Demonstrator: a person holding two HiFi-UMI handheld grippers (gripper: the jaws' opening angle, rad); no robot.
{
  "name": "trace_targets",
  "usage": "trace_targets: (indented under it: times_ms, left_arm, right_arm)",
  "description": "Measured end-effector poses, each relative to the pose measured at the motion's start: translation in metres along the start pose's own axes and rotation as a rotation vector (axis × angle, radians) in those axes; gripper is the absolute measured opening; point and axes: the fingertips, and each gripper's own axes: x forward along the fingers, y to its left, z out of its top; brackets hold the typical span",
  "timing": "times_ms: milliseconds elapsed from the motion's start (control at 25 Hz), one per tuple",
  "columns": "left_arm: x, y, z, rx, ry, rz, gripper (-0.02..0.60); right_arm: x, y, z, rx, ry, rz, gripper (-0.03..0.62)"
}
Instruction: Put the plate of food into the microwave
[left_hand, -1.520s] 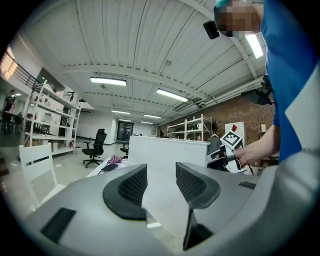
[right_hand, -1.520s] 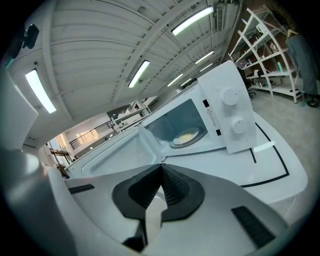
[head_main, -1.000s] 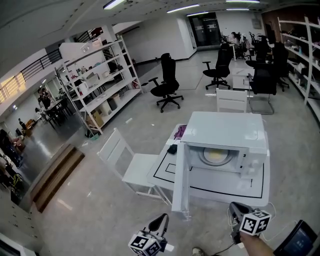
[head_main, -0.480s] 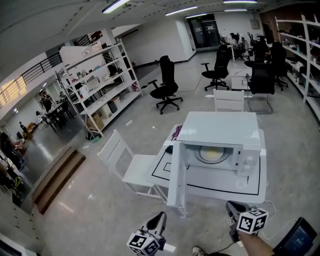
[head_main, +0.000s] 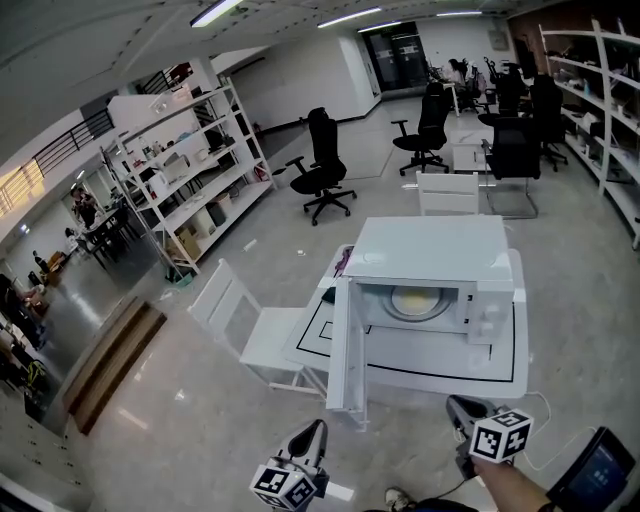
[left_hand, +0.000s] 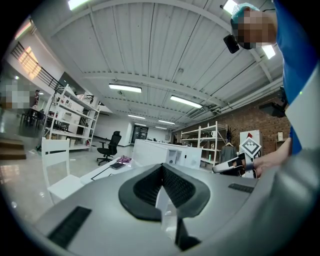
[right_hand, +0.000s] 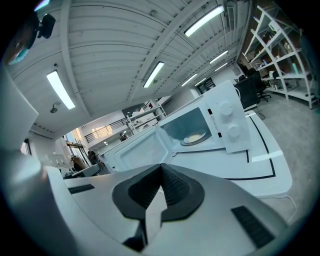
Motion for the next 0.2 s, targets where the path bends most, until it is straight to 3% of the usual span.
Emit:
trace_targets:
  times_ms: [200]
  left_arm:
    - [0.0031,0.0071,-0.0009,-0.003,-0.001,0.006,0.006]
  right_arm:
    - [0.0061,-0.0012,-0.0001,0.001,0.002,-0.001,0.0]
